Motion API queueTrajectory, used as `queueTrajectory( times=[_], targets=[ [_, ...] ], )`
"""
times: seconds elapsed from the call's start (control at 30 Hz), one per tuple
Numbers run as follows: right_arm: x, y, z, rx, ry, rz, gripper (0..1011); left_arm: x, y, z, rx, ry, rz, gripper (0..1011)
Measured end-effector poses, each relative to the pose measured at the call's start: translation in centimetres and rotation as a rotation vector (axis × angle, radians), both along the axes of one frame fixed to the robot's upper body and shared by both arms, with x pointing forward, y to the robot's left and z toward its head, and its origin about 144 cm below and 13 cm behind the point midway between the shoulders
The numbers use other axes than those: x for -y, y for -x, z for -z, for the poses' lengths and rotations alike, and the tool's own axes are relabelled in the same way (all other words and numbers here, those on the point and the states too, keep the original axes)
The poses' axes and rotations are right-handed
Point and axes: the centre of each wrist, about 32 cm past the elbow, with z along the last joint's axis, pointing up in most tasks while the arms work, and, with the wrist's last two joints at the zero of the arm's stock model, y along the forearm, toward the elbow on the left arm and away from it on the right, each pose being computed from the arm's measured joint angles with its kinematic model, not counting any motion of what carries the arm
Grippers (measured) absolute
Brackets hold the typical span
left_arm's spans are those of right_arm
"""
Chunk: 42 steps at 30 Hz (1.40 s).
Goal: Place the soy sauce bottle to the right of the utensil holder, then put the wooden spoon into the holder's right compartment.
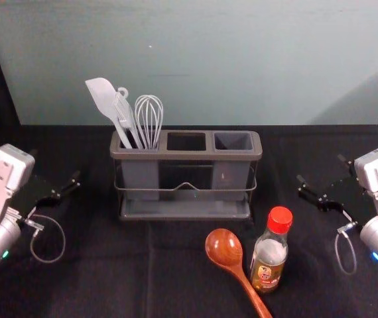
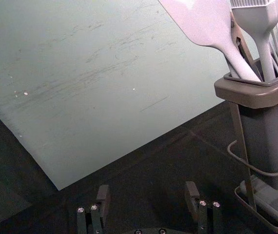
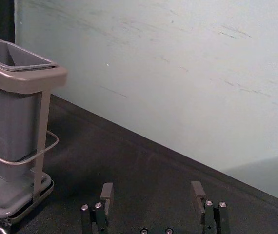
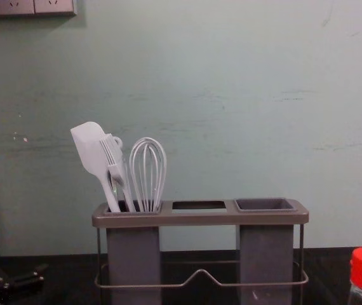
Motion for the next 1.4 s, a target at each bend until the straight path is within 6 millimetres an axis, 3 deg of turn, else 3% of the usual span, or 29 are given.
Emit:
queueTrajectory(
  times=[1.4],
  targets=[
    [0.00, 0.00, 0.00, 0.000, 0.000, 0.000, 1003, 0.00, 0.00, 0.00, 0.000, 0.000, 0.000, 1011]
  ],
)
